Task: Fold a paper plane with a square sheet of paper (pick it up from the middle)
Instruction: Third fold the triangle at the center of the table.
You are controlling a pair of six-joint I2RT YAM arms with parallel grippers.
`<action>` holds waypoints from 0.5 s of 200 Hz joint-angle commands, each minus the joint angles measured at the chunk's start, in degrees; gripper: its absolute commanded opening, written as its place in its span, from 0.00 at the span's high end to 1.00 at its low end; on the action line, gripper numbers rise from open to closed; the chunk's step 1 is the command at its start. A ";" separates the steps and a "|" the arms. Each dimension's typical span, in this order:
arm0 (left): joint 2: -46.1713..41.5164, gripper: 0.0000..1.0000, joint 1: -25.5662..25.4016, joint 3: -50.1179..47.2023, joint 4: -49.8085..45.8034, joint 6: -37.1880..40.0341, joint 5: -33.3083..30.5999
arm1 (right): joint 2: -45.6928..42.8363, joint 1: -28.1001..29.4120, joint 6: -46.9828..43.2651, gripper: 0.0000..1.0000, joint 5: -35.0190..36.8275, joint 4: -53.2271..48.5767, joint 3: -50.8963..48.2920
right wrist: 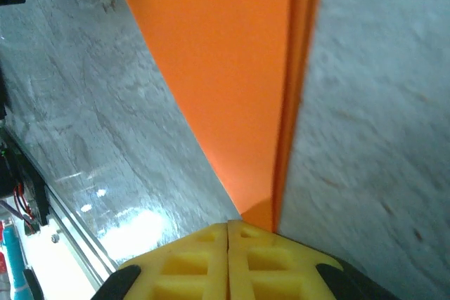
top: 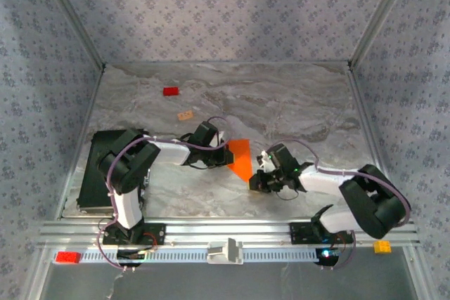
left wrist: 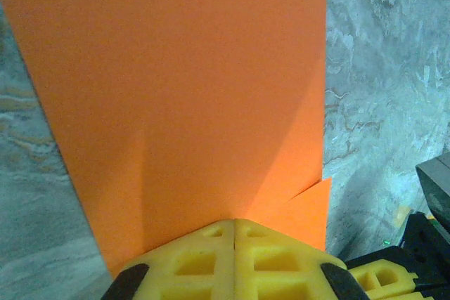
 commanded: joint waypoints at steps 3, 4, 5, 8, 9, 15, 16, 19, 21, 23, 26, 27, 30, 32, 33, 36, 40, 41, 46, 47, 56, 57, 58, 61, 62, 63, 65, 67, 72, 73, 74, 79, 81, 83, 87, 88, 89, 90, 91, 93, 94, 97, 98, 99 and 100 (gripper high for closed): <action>2.44 0.97 0.40 -1.20 -3.72 0.77 -2.57 | -2.66 -1.05 1.88 0.92 0.93 -2.78 -2.04; 2.44 0.97 0.38 -1.19 -3.75 0.79 -2.58 | -2.79 -1.03 1.88 0.91 0.87 -2.83 -1.99; 2.44 0.97 0.42 -1.19 -3.76 0.76 -2.58 | -2.90 -1.02 1.89 0.92 0.88 -2.85 -1.93; 2.44 0.97 0.37 -1.19 -3.83 0.73 -2.58 | -3.20 -1.01 1.83 0.92 0.82 -3.00 -1.54; 2.44 0.97 0.37 -1.14 -3.85 0.77 -2.54 | -3.28 -1.01 1.77 0.92 0.72 -3.07 -1.39; 2.35 0.97 0.39 -1.15 -3.99 0.88 -2.49 | -3.76 -0.97 1.57 0.92 0.27 -3.48 -0.49; 2.35 0.97 0.38 -1.12 -4.01 0.85 -2.49 | -3.83 -0.95 1.56 0.92 0.14 -3.53 -0.25; 2.28 0.97 0.43 -1.12 -4.03 0.86 -2.49 | -4.01 -0.93 1.44 0.92 -0.20 -3.57 0.26; 2.22 0.97 0.40 -1.13 -4.08 0.89 -2.47 | -4.12 -0.92 1.32 0.92 -0.41 -3.58 0.65; 2.23 0.97 0.42 -1.06 -4.11 0.94 -2.49 | -4.19 -0.92 1.22 0.92 -0.71 -3.58 1.01; 2.18 0.97 0.37 -1.06 -4.21 0.97 -2.49 | -4.24 -0.92 1.00 0.92 -1.10 -3.58 1.62; 2.18 0.97 0.41 -1.04 -4.21 0.98 -2.49 | -4.24 -0.88 1.01 0.92 -1.20 -3.58 1.82; 2.10 0.97 0.43 -0.97 -4.27 1.04 -2.49 | -4.20 -0.84 0.75 0.92 -1.53 -3.64 2.40; 2.07 0.97 0.38 -0.94 -4.34 1.05 -2.45 | -4.17 -0.79 0.59 0.92 -1.73 -3.66 2.81; 2.03 0.97 0.42 -0.93 -4.36 1.06 -2.47 | -4.12 -0.77 0.49 0.92 -1.83 -3.66 3.03; 2.00 0.97 0.37 -0.86 -4.45 1.04 -2.53 | -3.95 -0.71 0.15 0.92 -2.02 -3.73 3.65; 1.93 0.97 0.39 -0.84 -4.47 1.13 -2.57 | -3.63 -0.74 -0.17 0.92 -2.24 -3.75 4.31; 1.92 0.97 0.42 -0.84 -4.47 1.10 -2.53 | -3.54 -0.70 -0.28 0.92 -2.25 -3.75 4.48; 1.88 0.97 0.39 -0.85 -4.55 1.16 -2.62 | -3.00 -0.74 -0.70 0.92 -2.28 -3.75 5.22; 1.85 0.97 0.38 -0.84 -4.56 1.16 -2.65 | -2.83 -0.75 -0.73 0.92 -2.27 -3.67 5.37; 1.77 0.97 0.41 -0.81 -4.50 1.10 -2.72 | -1.34 -0.91 -1.25 0.92 -1.97 -3.57 6.53; 1.75 0.97 0.43 -0.78 -4.48 1.04 -2.74 | -1.21 -0.92 -1.26 0.92 -1.90 -3.57 6.68; 1.74 0.97 0.40 -0.76 -4.52 1.06 -2.75 | -1.15 -0.96 -1.27 0.92 -1.82 -3.58 6.81; 1.73 0.97 0.43 -0.82 -4.49 1.07 -2.71 | -0.48 -0.99 -1.27 0.92 -1.64 -3.47 7.10; 1.73 0.97 0.44 -0.78 -4.48 1.08 -2.73 | -0.26 -1.00 -1.27 0.92 -1.56 -3.48 7.19; 1.73 0.97 0.45 -0.77 -4.48 1.08 -2.75 | 0.14 -1.00 -1.27 0.92 -1.43 -3.40 7.28; 1.67 0.97 0.38 -0.80 -4.47 1.08 -2.71 | 0.48 -1.01 -1.25 0.92 -1.29 -3.25 7.41; 1.65 0.97 0.37 -0.80 -4.47 1.05 -2.75 | 0.82 -1.01 -1.12 0.92 -1.12 -3.12 7.58; 1.54 0.97 0.41 -0.79 -4.52 0.98 -2.75 | 1.82 -1.10 -0.95 0.92 -0.67 -2.64 7.94; 1.55 0.97 0.39 -0.77 -4.49 0.94 -2.75 | 1.95 -1.10 -0.98 0.91 -0.63 -2.49 8.05; 1.55 0.97 0.38 -0.76 -4.48 0.96 -2.75 | 2.15 -1.10 -0.95 0.91 -0.57 -2.46 8.11; 1.49 0.97 0.40 -0.75 -4.42 0.98 -2.76 | 2.96 -1.10 -0.74 0.91 -0.16 -2.03 8.24; 1.47 0.97 0.37 -0.75 -4.39 0.96 -2.78 | 3.49 -1.10 -0.68 0.92 -0.05 -1.96 8.25; 1.47 0.97 0.36 -0.81 -4.39 0.98 -2.76 | 3.95 -1.10 -0.66 0.92 0.06 -1.85 8.38; 1.47 0.97 0.41 -0.70 -4.32 0.84 -2.76 | 4.86 -1.10 -0.66 0.92 0.14 -1.72 8.51; 1.47 0.97 0.43 -0.68 -4.31 0.83 -2.76 | 5.05 -1.14 -0.66 0.92 0.17 -1.68 8.51; 1.47 0.97 0.40 -0.71 -4.30 0.86 -2.76 | 5.24 -1.21 -0.66 0.92 0.18 -1.71 8.51; 1.47 0.97 0.38 -0.69 -4.30 0.88 -2.80 | 5.42 -1.20 -0.66 0.92 0.19 -1.67 8.51; 1.43 0.97 0.37 -0.67 -4.30 0.89 -2.82 | 5.64 -1.19 -0.66 0.92 0.14 -1.66 8.51; 1.39 0.97 0.39 -0.62 -4.34 0.88 -2.69 | 6.07 -1.23 -0.62 0.92 0.18 -1.69 8.58; 1.39 0.97 0.42 -0.55 -4.36 0.84 -2.63 | 6.23 -1.30 -0.64 0.92 0.14 -1.71 8.55; 1.38 0.97 0.41 -0.45 -4.38 0.86 -2.62 | 6.64 -1.35 -0.58 0.92 0.15 -1.61 8.52; 1.38 0.97 0.43 -0.42 -4.38 0.88 -2.69 | 6.91 -1.31 -0.58 0.92 0.17 -1.63 8.43; 1.38 0.97 0.44 -0.41 -4.38 0.89 -2.64 | 7.18 -1.34 -0.53 0.92 0.18 -1.63 8.43; 1.34 0.97 0.40 -0.40 -4.38 0.90 -2.65 | 7.31 -1.35 -0.51 0.92 0.19 -1.55 8.38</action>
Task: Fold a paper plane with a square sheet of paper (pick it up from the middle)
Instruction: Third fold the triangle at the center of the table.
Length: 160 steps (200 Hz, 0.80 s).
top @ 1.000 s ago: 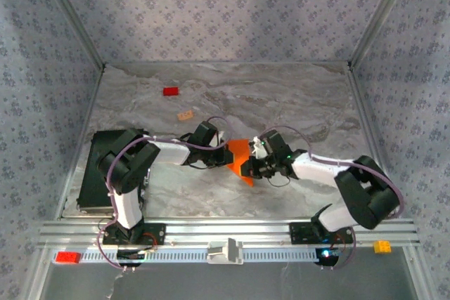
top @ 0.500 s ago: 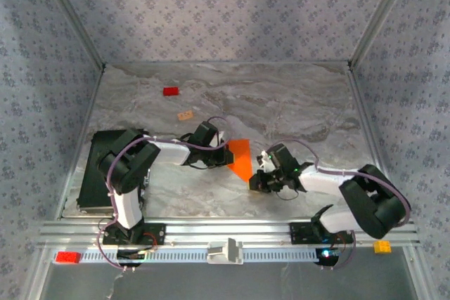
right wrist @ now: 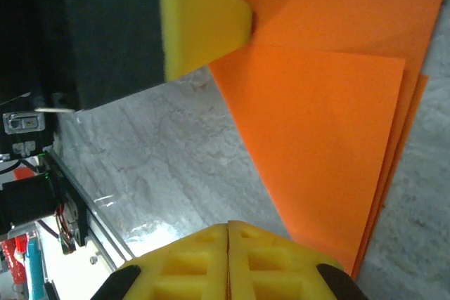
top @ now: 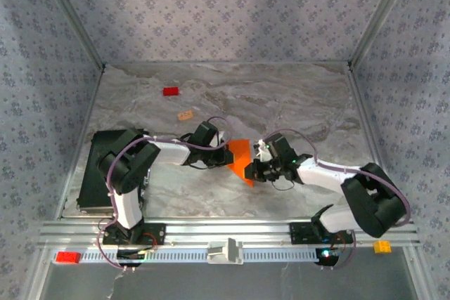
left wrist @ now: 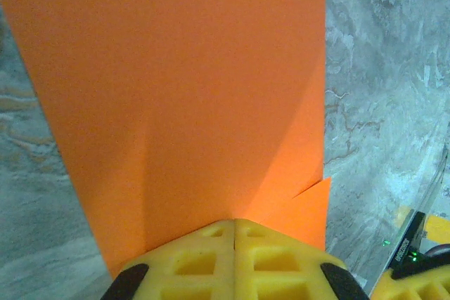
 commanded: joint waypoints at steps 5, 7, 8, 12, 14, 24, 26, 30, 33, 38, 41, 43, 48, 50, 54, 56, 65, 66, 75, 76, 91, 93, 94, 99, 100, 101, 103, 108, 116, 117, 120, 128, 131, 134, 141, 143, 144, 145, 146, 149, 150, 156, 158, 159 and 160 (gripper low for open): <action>1.25 0.97 0.37 -0.27 -4.45 0.86 -2.55 | 4.76 -0.57 -0.44 0.93 0.65 -0.49 0.10; 1.22 0.97 0.43 -0.18 -4.56 0.87 -2.53 | 4.94 -0.57 -0.41 0.93 0.79 -0.37 -0.11; 1.21 0.97 0.40 -0.13 -4.55 0.88 -2.56 | 5.01 -0.57 -0.36 0.93 0.79 -0.39 -0.21; 1.08 0.97 0.42 -0.03 -4.62 0.87 -2.51 | 5.23 -0.58 -0.20 0.93 1.05 -0.42 -0.61; 1.02 0.97 0.38 0.07 -4.69 0.83 -2.50 | 5.32 -0.51 -0.15 0.93 1.22 -0.49 -0.82; 0.48 0.96 0.44 0.51 -4.95 0.79 -2.41 | 5.35 -0.50 -0.13 0.95 2.38 -1.31 -1.71; 0.28 0.96 0.45 0.54 -5.08 0.75 -2.45 | 5.31 -0.56 -0.07 0.95 2.76 -1.54 -1.88; -0.03 0.96 0.42 0.73 -5.37 0.60 -2.73 | 5.34 -0.59 -0.05 0.96 3.38 -2.16 -2.11; -0.43 0.96 0.38 0.80 -5.53 0.50 -2.96 | 5.46 -0.59 -0.04 0.96 3.99 -2.68 -2.28; -1.13 0.95 0.30 1.00 -5.72 0.38 -3.54 | 5.59 -0.62 0.09 0.96 4.90 -3.52 -2.45; -1.61 0.95 0.29 1.11 -5.87 0.34 -3.88 | 5.78 -0.66 0.17 0.97 5.25 -3.72 -2.49; -1.89 0.94 0.32 1.26 -5.97 0.35 -4.07 | 5.94 -0.66 0.27 0.97 5.37 -3.75 -2.56; -2.63 0.94 0.28 1.70 -6.43 0.43 -4.46 | 6.42 -0.64 0.50 0.97 5.53 -3.55 -2.63; -2.90 0.94 0.25 1.93 -6.68 0.48 -4.57 | 6.61 -0.72 0.64 0.98 5.66 -3.44 -2.66; -3.34 0.93 0.21 2.42 -7.20 0.59 -4.75 | 6.95 -0.61 0.93 0.98 5.75 -3.34 -2.66; -3.56 0.93 0.21 2.75 -7.47 0.61 -4.84 | 7.12 -0.67 1.06 0.98 5.80 -3.32 -2.60; -4.58 0.92 0.10 3.88 -8.49 0.83 -4.95 | 7.65 -0.61 1.61 0.98 6.17 -3.12 -2.50; -4.67 0.92 0.10 3.97 -8.63 0.85 -4.95 | 7.69 -0.59 1.62 0.98 6.20 -3.13 -2.50; -5.51 0.91 -0.45 4.62 -9.18 0.72 -4.96 | 7.78 -0.66 1.80 0.98 6.23 -2.95 -2.35; -5.58 0.91 -0.53 4.65 -9.19 0.71 -4.96 | 7.75 -0.66 1.80 0.98 6.23 -2.96 -2.33; -6.55 0.91 -1.86 4.57 -9.22 0.22 -4.96 | 7.73 -0.75 2.13 0.99 6.30 -2.82 -2.07; -6.67 0.91 -2.04 4.48 -9.16 0.08 -4.89 | 7.75 -0.71 2.15 0.99 6.25 -2.69 -2.06; -6.69 0.91 -2.16 4.45 -9.09 -0.01 -4.88 | 7.78 -0.69 2.15 0.99 6.24 -2.65 -2.10; -6.78 0.91 -2.72 4.13 -8.69 -0.36 -4.71 | 7.81 -0.75 2.31 0.99 6.15 -2.55 -2.14; -6.83 0.91 -2.85 4.10 -8.59 -0.44 -4.61 | 7.81 -0.71 2.36 0.99 6.19 -2.54 -2.14; -6.81 0.91 -2.96 4.04 -8.50 -0.53 -4.52 | 7.81 -0.73 2.39 0.99 6.21 -2.53 -2.14; -6.75 0.91 -3.17 3.88 -8.32 -0.73 -4.32 | 7.83 -0.70 2.37 0.99 6.16 -2.49 -2.08; -6.51 0.91 -3.74 3.58 -7.59 -1.14 -3.73 | 7.75 -0.71 2.52 0.99 6.21 -2.47 -2.06; -5.95 0.91 -4.71 3.14 -6.73 -1.69 -2.72 | 7.76 -0.79 2.56 0.99 6.23 -2.43 -2.15; -5.84 0.91 -4.81 3.08 -6.69 -1.73 -2.61 | 7.74 -0.81 2.58 0.99 6.23 -2.43 -2.15; -5.59 0.91 -5.23 2.98 -6.55 -1.92 -2.32 | 7.74 -0.84 2.61 0.99 6.15 -2.34 -2.19; -4.86 0.92 -6.15 2.73 -6.52 -2.02 -1.81 | 7.78 -0.77 2.68 0.99 6.11 -2.24 -2.19; -4.66 0.93 -6.41 2.56 -6.43 -2.13 -1.72 | 7.76 -0.76 2.76 0.99 6.14 -2.13 -2.23; -4.34 0.93 -6.67 2.37 -6.38 -2.12 -1.74 | 7.73 -0.89 2.71 0.99 6.14 -2.12 -2.23; -3.81 0.93 -7.05 1.68 -5.86 -2.39 -1.72 | 7.81 -0.89 2.73 0.99 6.10 -2.09 -2.23; -3.67 0.93 -7.09 1.47 -5.62 -2.51 -1.66 | 7.81 -0.92 2.76 0.99 6.09 -2.09 -2.23; -3.61 0.93 -7.15 1.36 -5.52 -2.57 -1.64 | 7.81 -0.92 2.76 0.99 6.07 -2.09 -2.23; -3.53 0.93 -7.13 1.26 -5.42 -2.56 -1.67 | 7.81 -0.92 2.72 0.99 6.06 -2.13 -2.23; -3.49 0.93 -7.16 1.12 -5.33 -2.60 -1.64 | 7.81 -0.93 2.75 0.99 6.10 -2.15 -2.23; -3.27 0.93 -7.16 0.75 -5.19 -2.72 -1.54 | 7.84 -0.92 2.74 0.99 6.09 -2.17 -2.23; -3.14 0.93 -7.13 0.69 -5.08 -2.72 -1.53 | 7.82 -0.92 2.71 0.99 6.08 -2.17 -2.23; -2.79 0.94 -7.06 0.18 -4.77 -2.81 -1.48 | 7.87 -0.88 2.72 0.99 5.96 -2.14 -2.26; -2.65 0.94 -7.01 0.02 -4.71 -2.81 -1.58 | 7.83 -0.89 2.71 0.99 5.97 -2.14 -2.30; -2.61 0.94 -6.97 -0.07 -4.67 -2.86 -1.60 | 7.86 -0.91 2.70 0.99 5.97 -2.12 -2.31; -2.55 0.94 -7.00 -0.16 -4.67 -2.83 -1.61 | 7.84 -0.92 2.73 0.99 5.97 -2.06 -2.32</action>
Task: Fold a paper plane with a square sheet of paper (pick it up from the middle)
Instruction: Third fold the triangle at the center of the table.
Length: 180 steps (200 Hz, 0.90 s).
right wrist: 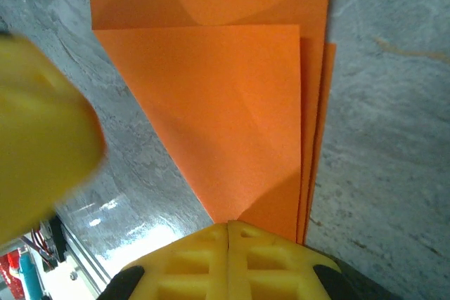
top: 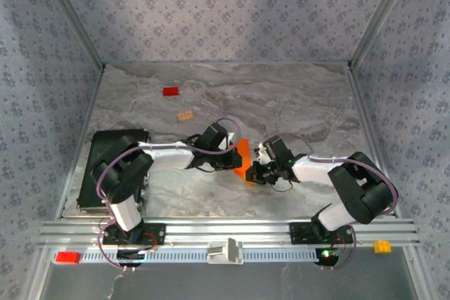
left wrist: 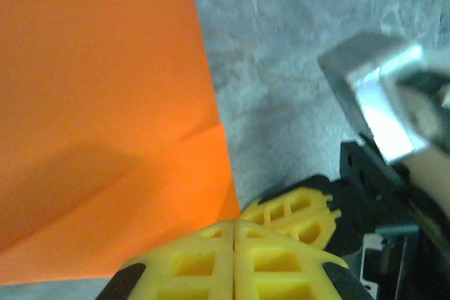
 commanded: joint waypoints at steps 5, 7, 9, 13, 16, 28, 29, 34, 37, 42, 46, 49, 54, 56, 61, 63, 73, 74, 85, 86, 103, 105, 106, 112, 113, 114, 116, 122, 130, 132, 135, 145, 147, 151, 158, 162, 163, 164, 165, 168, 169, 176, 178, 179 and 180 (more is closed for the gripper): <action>2.53 0.94 0.25 -2.87 1.09 -1.09 1.18 | 2.20 -0.51 0.82 0.99 4.96 -3.82 -1.60; 2.68 0.94 0.40 -3.08 1.18 -1.13 1.13 | 2.20 -0.55 0.83 0.99 4.92 -3.87 -1.68; 2.74 0.94 0.50 -3.19 1.26 -1.08 1.05 | 2.20 -0.55 0.79 0.99 5.02 -3.81 -1.65; 2.86 0.94 0.71 -3.57 1.36 -0.93 1.05 | 2.26 -0.47 0.78 0.99 5.05 -3.90 -1.71; 2.95 0.94 0.86 -3.73 1.40 -0.84 1.00 | 2.22 -0.50 0.81 0.99 5.14 -3.88 -1.73; 3.36 0.94 1.68 -4.54 1.75 -0.35 0.89 | 2.20 -0.64 0.87 0.99 5.30 -3.99 -1.82; 3.38 0.94 1.78 -4.61 1.80 -0.32 0.88 | 2.24 -0.69 0.91 0.99 5.31 -4.02 -1.82; 3.55 0.94 2.08 -4.80 1.89 -0.08 0.88 | 2.29 -0.77 0.87 0.99 5.31 -4.13 -1.90; 3.64 0.94 2.34 -4.86 1.91 0.04 0.92 | 2.33 -0.78 0.91 0.99 5.32 -4.14 -1.91; 3.74 0.94 2.83 -4.93 1.87 0.22 0.99 | 2.33 -0.75 0.87 0.99 5.41 -4.26 -1.91; 3.75 0.94 3.20 -4.99 1.89 0.37 0.97 | 2.43 -0.88 0.87 0.99 5.42 -4.27 -2.01; 3.71 0.94 3.41 -5.10 1.91 0.51 0.96 | 2.32 -0.90 0.87 0.99 5.40 -4.31 -2.00; 3.66 0.94 3.76 -5.11 1.87 0.79 0.69 | 2.39 -0.90 0.87 0.99 5.41 -4.30 -2.05; 3.60 0.94 3.85 -5.13 1.74 0.83 0.63 | 2.38 -0.91 0.93 0.99 5.40 -4.38 -2.12; 3.50 0.94 4.21 -5.02 1.38 0.95 0.45 | 2.32 -0.86 0.87 0.99 5.49 -4.45 -2.08; 3.40 0.94 4.36 -5.02 1.29 1.07 0.51 | 2.31 -0.87 0.80 0.99 5.42 -4.53 -2.08; 2.99 0.94 4.93 -5.01 1.16 1.15 0.53 | 2.18 -0.97 0.76 0.99 5.53 -4.74 -2.19; 2.93 0.94 4.99 -5.02 1.15 1.18 0.53 | 2.14 -0.98 0.77 0.99 5.56 -4.71 -2.23; 2.32 0.94 5.58 -4.94 0.87 1.18 0.46 | 1.97 -1.05 0.53 0.99 5.66 -4.92 -2.39; 2.24 0.94 5.58 -4.94 0.88 1.19 0.45 | 1.95 -1.07 0.48 0.99 5.67 -4.93 -2.37; 1.69 0.94 6.58 -4.68 0.30 0.93 0.52 | 1.89 -1.16 0.08 1.00 5.58 -5.33 -2.37; 1.61 0.94 6.66 -4.65 0.27 0.93 0.52 | 1.90 -1.17 0.05 1.00 5.58 -5.36 -2.44; 1.58 0.94 6.73 -4.66 0.27 0.93 0.52 | 1.92 -1.13 0.07 1.00 5.58 -5.37 -2.48; 1.40 0.94 7.10 -4.59 0.20 0.87 0.43 | 1.92 -1.17 -0.05 1.00 5.59 -5.41 -2.44; 1.39 0.94 7.17 -4.59 0.19 0.86 0.44 | 1.92 -1.17 -0.03 1.00 5.54 -5.44 -2.48; 1.38 0.94 7.21 -4.58 0.14 0.85 0.44 | 1.93 -1.22 -0.11 1.00 5.47 -5.41 -2.46; 1.29 0.94 7.30 -4.54 0.06 0.80 0.37 | 1.89 -1.20 -0.17 1.00 5.48 -5.43 -2.48; 1.08 0.94 7.71 -4.53 -0.08 0.76 0.24 | 1.92 -1.34 -0.23 1.00 5.47 -5.44 -2.52; 0.81 0.94 8.15 -4.52 -0.16 0.55 -0.08 | 1.89 -1.27 -0.32 1.00 5.42 -5.46 -2.57; 0.71 0.94 8.24 -4.45 -0.21 0.40 -0.16 | 1.86 -1.28 -0.31 1.00 5.34 -5.40 -2.62; 0.45 0.94 8.41 -4.41 -0.23 0.14 -0.18 | 1.85 -1.28 -0.28 1.00 5.24 -5.41 -2.60; -0.58 0.94 8.54 -4.19 0.17 -0.49 0.19 | 1.83 -1.36 -0.55 0.99 5.07 -5.38 -2.53; -0.80 0.94 8.49 -4.09 0.13 -0.54 0.18 | 1.73 -1.42 -0.54 1.00 4.99 -5.40 -2.57; -1.33 0.93 8.30 -3.85 -0.02 -0.71 0.16 | 1.74 -1.40 -0.54 0.99 4.96 -5.43 -2.53; -2.12 0.93 8.01 -3.11 -0.80 -0.52 -0.21 | 1.46 -1.39 -0.54 1.00 5.09 -5.37 -2.57; -2.44 0.93 7.76 -2.81 -1.35 -0.39 -0.36 | 1.40 -1.36 -0.54 1.00 5.12 -5.31 -2.65; -2.56 0.93 7.72 -2.73 -1.46 -0.39 -0.45 | 1.40 -1.40 -0.54 1.00 5.08 -5.34 -2.63; -2.65 0.93 7.70 -2.65 -1.57 -0.39 -0.53 | 1.36 -1.42 -0.54 1.00 5.07 -5.31 -2.62; -2.75 0.93 7.70 -2.56 -1.62 -0.30 -0.58 | 1.38 -1.43 -0.54 1.00 5.06 -5.34 -2.62; -2.95 0.93 7.54 -2.42 -1.83 -0.08 -0.76 | 1.30 -1.43 -0.54 1.00 5.05 -5.35 -2.55; -3.03 0.93 7.44 -2.36 -1.88 -0.01 -0.78 | 1.31 -1.43 -0.54 1.00 5.05 -5.36 -2.58; -3.27 0.93 7.08 -2.04 -2.11 0.33 -1.01 | 1.32 -1.46 -0.63 1.00 5.08 -5.37 -2.54; -3.28 0.93 7.05 -1.97 -2.11 0.39 -1.07 | 1.32 -1.51 -0.60 1.00 4.99 -5.33 -2.59; -3.28 0.93 6.97 -1.91 -2.11 0.40 -1.06 | 1.32 -1.47 -0.62 1.00 4.98 -5.31 -2.56; -3.28 0.93 6.93 -1.88 -2.11 0.45 -1.13 | 1.27 -1.50 -0.62 0.99 4.97 -5.25 -2.54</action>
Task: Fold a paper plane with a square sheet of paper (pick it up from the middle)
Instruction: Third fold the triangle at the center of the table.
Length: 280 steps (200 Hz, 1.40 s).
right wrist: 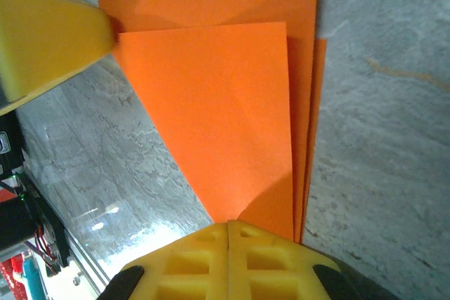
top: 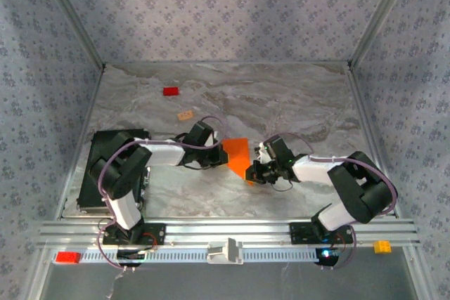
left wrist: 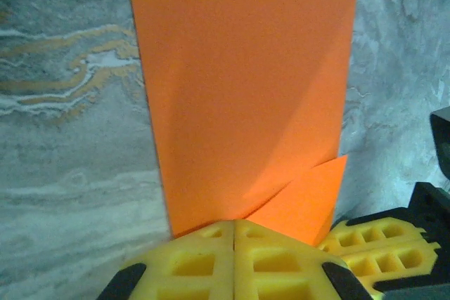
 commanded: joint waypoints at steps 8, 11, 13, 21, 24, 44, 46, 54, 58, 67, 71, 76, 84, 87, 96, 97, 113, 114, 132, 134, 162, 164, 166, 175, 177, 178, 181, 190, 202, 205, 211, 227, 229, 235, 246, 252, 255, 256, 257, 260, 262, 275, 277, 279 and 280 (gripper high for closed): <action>-2.66 0.93 -1.24 2.50 -2.27 1.16 -1.24 | 0.86 -0.85 -0.83 1.00 4.86 -6.21 -2.37; -2.44 0.93 -1.26 2.67 -2.14 1.25 -1.03 | 0.86 -0.87 -0.81 1.00 4.84 -6.16 -2.40; -2.31 0.93 -1.29 2.72 -2.10 1.28 -0.92 | 0.79 -0.87 -0.80 0.99 4.77 -6.11 -2.34; -1.42 0.93 -1.44 2.87 -1.91 1.34 -0.44 | 0.71 -0.84 -0.76 0.99 4.68 -5.95 -2.39; -1.13 0.93 -1.44 2.98 -1.80 1.35 -0.17 | 0.64 -0.84 -0.73 0.99 4.67 -5.88 -2.45; 0.67 0.93 -1.43 3.27 -1.30 1.79 1.08 | 0.38 -0.86 -1.01 0.99 4.35 -5.60 -2.37; 0.84 0.93 -1.44 3.33 -1.47 1.92 1.21 | 0.34 -0.87 -1.01 0.99 4.32 -5.59 -2.36; 1.89 0.94 -1.39 4.01 -2.49 2.61 1.34 | 0.11 -0.80 -1.06 0.98 4.14 -5.36 -2.41; 2.49 0.94 -1.43 4.40 -3.05 2.95 1.30 | 0.01 -0.86 -1.07 0.98 4.16 -5.40 -2.40; 3.57 0.95 -1.45 4.77 -3.94 3.49 1.17 | -0.26 -0.80 -1.07 0.98 4.12 -5.32 -2.48; 4.01 0.96 -1.43 4.83 -4.06 3.54 1.17 | -0.29 -0.79 -1.15 0.98 4.00 -5.24 -2.53; 4.49 0.96 -1.44 4.84 -4.22 3.64 1.16 | -0.53 -0.80 -1.22 0.98 3.87 -5.35 -2.56; 5.20 0.97 -1.43 4.85 -4.49 3.73 1.01 | -0.93 -0.86 -1.25 0.97 3.65 -5.34 -2.60; 5.46 0.97 -1.45 4.80 -4.68 3.76 0.84 | -1.09 -0.82 -1.32 0.97 3.54 -5.26 -2.58; 6.02 0.98 -1.40 4.77 -5.22 3.85 0.52 | -1.71 -0.87 -1.37 0.96 3.19 -5.30 -2.68; 6.05 0.97 -1.44 4.72 -5.28 3.87 0.49 | -1.88 -0.87 -1.40 0.96 3.13 -5.31 -2.68; 6.47 0.98 -1.45 4.41 -5.94 3.82 -0.11 | -3.64 -0.81 -1.33 0.95 2.82 -5.67 -3.02; 6.45 0.98 -1.42 4.36 -5.95 3.81 -0.13 | -3.72 -0.75 -1.28 0.95 2.81 -5.67 -3.03; 6.34 0.98 -1.45 3.85 -5.86 3.61 -0.32 | -5.97 -0.62 -1.33 0.95 2.11 -5.59 -3.51; 6.36 0.98 -1.47 3.81 -5.86 3.63 -0.40 | -6.10 -0.61 -1.33 0.95 1.93 -5.54 -3.63; 6.32 0.98 -1.44 3.75 -5.95 3.55 -0.77 | -7.66 -0.51 -1.13 0.95 2.56 -8.19 -4.92; 6.34 0.98 -1.42 3.76 -5.95 3.55 -0.77 | -7.73 -0.51 -1.10 0.95 2.68 -8.35 -5.06; 6.34 0.98 -1.44 3.83 -5.95 3.55 -0.77 | -7.88 -0.49 -1.07 0.95 2.82 -8.54 -5.30; 6.41 0.98 -1.42 3.83 -5.95 3.47 -0.79 | -8.47 -0.51 -0.62 0.95 3.23 -8.68 -6.29; 6.42 0.98 -1.40 3.84 -5.95 3.46 -0.82 | -8.59 -0.47 -0.51 0.96 3.27 -8.63 -6.66; 6.43 0.98 -1.39 3.86 -5.95 3.46 -0.84 | -8.66 -0.49 -0.44 0.96 3.30 -8.56 -6.82; 6.43 0.98 -1.46 3.87 -5.95 3.39 -0.90 | -8.93 -0.47 -0.21 0.95 3.41 -8.50 -7.23; 6.43 0.98 -1.43 3.81 -5.95 3.30 -0.99 | -9.84 -0.49 0.36 0.96 3.42 -8.44 -8.29; 6.43 0.98 -1.48 3.72 -5.88 3.13 -0.97 | -11.49 -0.49 1.00 0.96 3.59 -8.61 -9.40; 6.41 0.98 -1.41 3.74 -5.87 3.10 -0.90 | -11.98 -0.49 1.04 0.96 3.64 -8.70 -9.65; 6.40 0.98 -1.46 3.72 -5.78 3.02 -0.94 | -12.82 -0.51 1.06 0.96 3.90 -9.02 -9.83; 6.25 0.98 -1.39 3.19 -4.85 2.35 -0.82 | -14.80 -0.82 0.57 0.96 4.69 -11.23 -9.06; 6.21 0.98 -1.46 3.13 -4.60 2.21 -0.78 | -14.92 -0.92 0.48 0.96 4.86 -11.48 -8.78; 5.96 0.98 -1.47 2.72 -3.66 1.67 -0.57 | -15.34 -1.10 0.05 0.96 5.36 -12.85 -7.86; 5.41 0.98 -1.60 1.68 -1.61 0.17 -0.37 | -15.58 -1.34 -0.76 0.95 6.69 -15.44 -5.51; 5.08 0.98 -1.68 1.19 -0.72 -0.55 -0.36 | -15.51 -1.42 -1.26 0.94 7.59 -16.73 -4.03; 4.88 0.98 -1.76 1.03 -0.24 -0.88 -0.32 | -15.45 -1.40 -1.62 0.93 7.94 -17.20 -3.35; 4.82 0.98 -1.75 0.96 -0.11 -0.99 -0.28 | -15.43 -1.44 -1.74 0.93 8.01 -17.33 -3.10; 4.75 0.98 -1.75 0.92 0.05 -1.14 -0.31 | -15.41 -1.46 -1.80 0.93 8.14 -17.43 -2.85; 4.55 0.98 -1.90 0.74 0.37 -1.40 -0.39 | -15.40 -1.51 -2.07 0.93 8.36 -17.75 -2.15; 4.40 0.98 -1.96 0.65 0.55 -1.56 -0.41 | -15.25 -1.51 -2.22 0.92 8.55 -17.86 -1.78; 3.19 0.97 -2.41 0.02 1.61 -2.48 -1.06 | -14.27 -1.66 -3.11 0.88 9.74 -18.50 0.87; 2.98 0.96 -2.48 -0.10 1.72 -2.62 -1.26 | -14.09 -1.72 -3.25 0.87 9.88 -18.57 1.24; 2.71 0.96 -2.63 -0.24 1.88 -2.72 -1.38 | -13.89 -1.74 -3.30 0.86 10.14 -18.59 1.55; 2.64 0.96 -2.63 -0.29 2.01 -2.79 -1.47 | -13.85 -1.79 -3.28 0.86 10.25 -18.55 1.64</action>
